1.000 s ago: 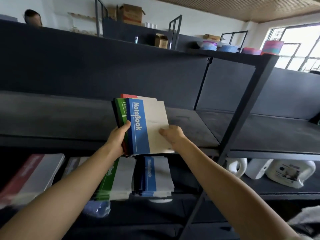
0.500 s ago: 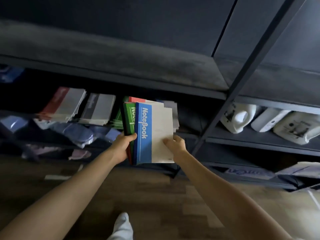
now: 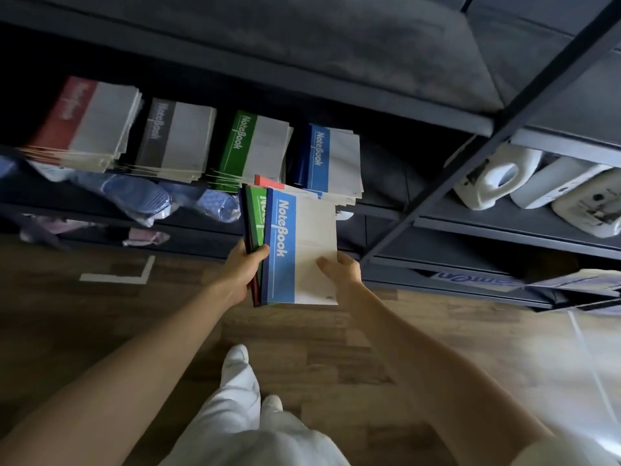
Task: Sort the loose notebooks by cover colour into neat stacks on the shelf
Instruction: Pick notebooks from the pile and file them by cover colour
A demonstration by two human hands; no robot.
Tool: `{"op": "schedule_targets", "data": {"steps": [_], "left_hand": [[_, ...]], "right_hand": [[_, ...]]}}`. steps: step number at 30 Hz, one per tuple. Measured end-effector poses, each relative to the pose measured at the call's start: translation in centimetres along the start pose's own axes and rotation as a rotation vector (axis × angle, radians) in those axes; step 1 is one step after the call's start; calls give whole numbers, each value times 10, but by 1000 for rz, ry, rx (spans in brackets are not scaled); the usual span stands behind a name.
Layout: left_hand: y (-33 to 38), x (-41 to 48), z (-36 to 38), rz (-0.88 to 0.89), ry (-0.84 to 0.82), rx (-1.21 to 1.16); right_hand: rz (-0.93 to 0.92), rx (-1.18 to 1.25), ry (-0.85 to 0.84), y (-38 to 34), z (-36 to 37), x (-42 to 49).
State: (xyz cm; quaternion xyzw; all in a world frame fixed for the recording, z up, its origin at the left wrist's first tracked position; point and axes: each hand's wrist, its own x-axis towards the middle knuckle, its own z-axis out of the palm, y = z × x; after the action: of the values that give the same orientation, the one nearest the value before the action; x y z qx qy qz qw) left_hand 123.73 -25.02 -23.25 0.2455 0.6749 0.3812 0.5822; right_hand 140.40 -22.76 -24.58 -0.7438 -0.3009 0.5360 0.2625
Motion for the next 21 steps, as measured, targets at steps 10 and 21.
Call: {"op": "schedule_targets", "data": {"steps": [10, 21], "left_hand": [[41, 59, -14, 76, -41, -59], [49, 87, -15, 123, -43, -55]], "right_hand": [[-29, 133, -91, -51, 9, 32], [-186, -327, 31, -68, 7, 56]]}}
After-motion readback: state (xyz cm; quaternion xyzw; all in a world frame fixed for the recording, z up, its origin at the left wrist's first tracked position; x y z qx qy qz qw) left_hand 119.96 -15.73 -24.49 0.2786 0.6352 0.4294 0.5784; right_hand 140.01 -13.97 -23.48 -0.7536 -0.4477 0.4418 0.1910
